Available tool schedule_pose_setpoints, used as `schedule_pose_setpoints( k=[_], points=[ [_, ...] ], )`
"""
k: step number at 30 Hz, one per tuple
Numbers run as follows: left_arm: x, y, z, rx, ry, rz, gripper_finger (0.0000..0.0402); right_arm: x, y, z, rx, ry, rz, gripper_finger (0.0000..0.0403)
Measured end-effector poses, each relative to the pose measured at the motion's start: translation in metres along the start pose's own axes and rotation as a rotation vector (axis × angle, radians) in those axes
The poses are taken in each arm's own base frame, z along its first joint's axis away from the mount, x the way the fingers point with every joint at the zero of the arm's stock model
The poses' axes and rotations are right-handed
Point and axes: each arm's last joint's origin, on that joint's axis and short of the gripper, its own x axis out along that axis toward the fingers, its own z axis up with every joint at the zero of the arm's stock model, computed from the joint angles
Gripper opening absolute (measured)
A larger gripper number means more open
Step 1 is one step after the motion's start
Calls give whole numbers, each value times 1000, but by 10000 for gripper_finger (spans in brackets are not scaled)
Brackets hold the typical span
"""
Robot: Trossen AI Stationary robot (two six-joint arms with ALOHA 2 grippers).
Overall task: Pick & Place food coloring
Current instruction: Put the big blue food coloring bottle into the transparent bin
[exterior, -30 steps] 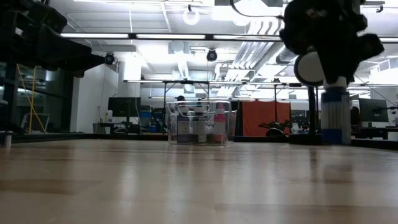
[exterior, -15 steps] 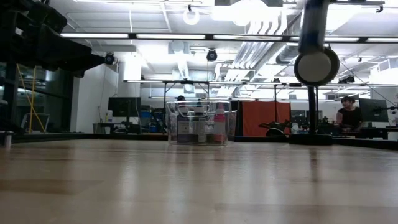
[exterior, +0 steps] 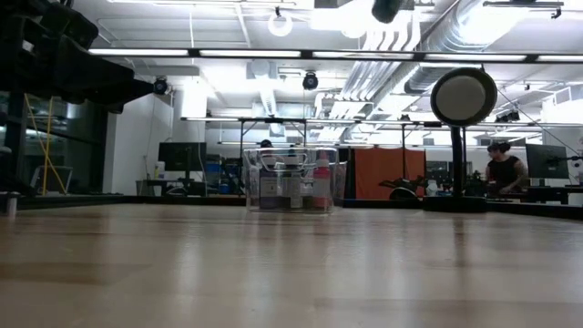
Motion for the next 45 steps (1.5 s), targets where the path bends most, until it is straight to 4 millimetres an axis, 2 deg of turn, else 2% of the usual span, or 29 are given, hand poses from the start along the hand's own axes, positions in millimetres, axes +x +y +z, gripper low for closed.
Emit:
schedule_pose_setpoints(
  k=[4, 13, 25, 36, 45],
  points=[
    [0, 0, 0, 0, 1, 0, 239, 4, -3, 21, -74, -93, -10, 106],
    [0, 0, 0, 0, 0, 0, 239, 33, -19, 69, -309, -197, -58, 106],
    [0, 0, 0, 0, 1, 0, 239, 79, -79, 125, -393, -135, -186, 106],
    [0, 0, 0, 0, 0, 0, 239, 119, -109, 146, -424, -40, -216, 106],
    [0, 0, 0, 0, 0, 0, 239, 139, -121, 146, -368, 66, -213, 106]
  ],
)
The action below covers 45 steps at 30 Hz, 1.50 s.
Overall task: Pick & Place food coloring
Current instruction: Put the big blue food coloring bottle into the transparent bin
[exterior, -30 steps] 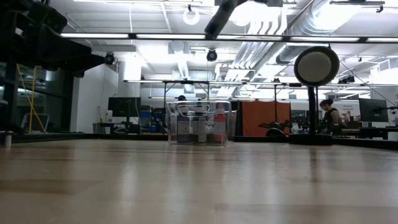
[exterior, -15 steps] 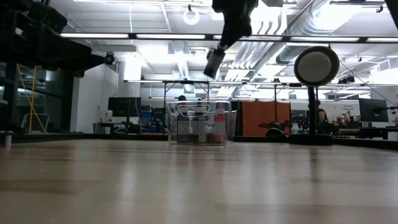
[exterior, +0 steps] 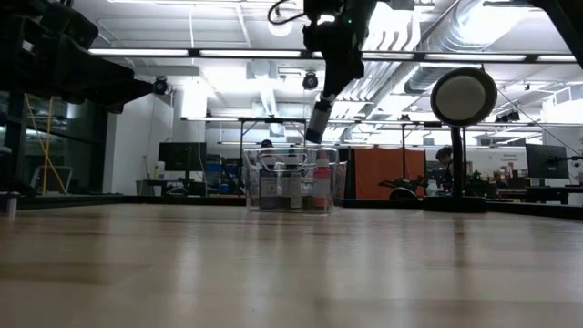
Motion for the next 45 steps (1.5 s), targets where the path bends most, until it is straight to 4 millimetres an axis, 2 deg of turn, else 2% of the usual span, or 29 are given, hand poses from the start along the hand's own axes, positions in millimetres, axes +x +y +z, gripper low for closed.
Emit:
schedule_pose_setpoints(
  k=[18, 41, 45],
  points=[
    [0, 0, 0, 0, 0, 2, 239, 63, 4, 4, -18, 169, 61, 106],
    [0, 0, 0, 0, 0, 3, 239, 111, 9, 1, -61, 295, 76, 108],
    [0, 0, 0, 0, 0, 3, 239, 112, 9, 1, -65, 294, 57, 114]
  ],
)
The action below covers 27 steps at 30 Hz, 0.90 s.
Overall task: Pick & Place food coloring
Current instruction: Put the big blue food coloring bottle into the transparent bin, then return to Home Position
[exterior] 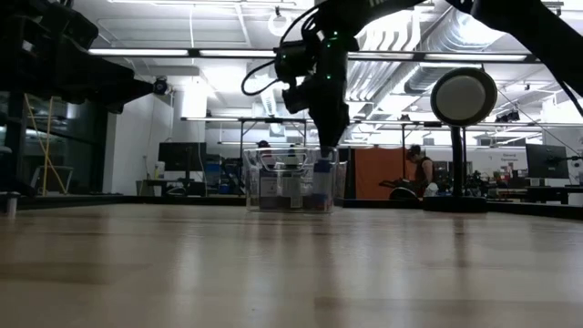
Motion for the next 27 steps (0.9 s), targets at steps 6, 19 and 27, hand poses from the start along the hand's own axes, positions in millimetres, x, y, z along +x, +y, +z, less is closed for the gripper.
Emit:
schedule_pose_setpoints(
  k=[6, 19, 27],
  points=[
    [0, 0, 0, 0, 0, -1, 239, -1, -1, -1, 1, 10, -40, 143],
    [0, 0, 0, 0, 0, -1, 239, -12, -2, 2, -12, -33, -81, 151],
    [0, 0, 0, 0, 0, -2, 239, -38, 0, 4, -13, -60, -90, 188]
  ],
)
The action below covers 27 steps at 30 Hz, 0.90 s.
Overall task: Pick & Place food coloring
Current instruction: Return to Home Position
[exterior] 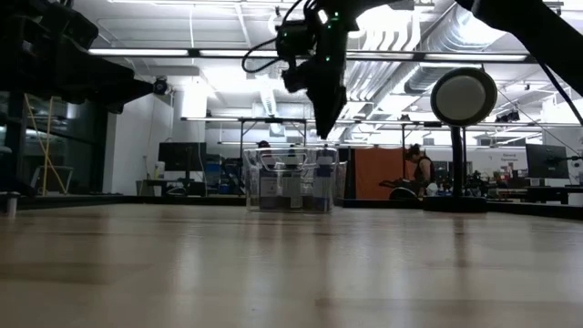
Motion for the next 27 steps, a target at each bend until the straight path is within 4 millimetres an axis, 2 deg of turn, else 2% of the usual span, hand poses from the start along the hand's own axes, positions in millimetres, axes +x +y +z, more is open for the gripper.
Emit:
schedule_pose_setpoints(
  k=[4, 8, 13, 17, 21, 24, 27],
  points=[
    [0, 0, 0, 0, 0, 0, 239, -26, 4, -2, 9, 3, 7, 209],
    [0, 0, 0, 0, 0, 0, 239, -69, 12, -12, 7, -59, 42, 219],
    [0, 0, 0, 0, 0, 0, 239, -124, 29, -40, -15, -163, 119, 213],
    [0, 0, 0, 0, 0, 0, 239, -159, 52, -66, -81, -249, 155, 192],
    [0, 0, 0, 0, 0, -1, 239, -169, 76, -95, -156, -274, 180, 151],
    [0, 0, 0, 0, 0, -1, 239, -167, 90, -122, -197, -340, 199, 105],
    [0, 0, 0, 0, 0, 0, 239, -157, 97, -151, -172, -436, 215, 49]
  ],
)
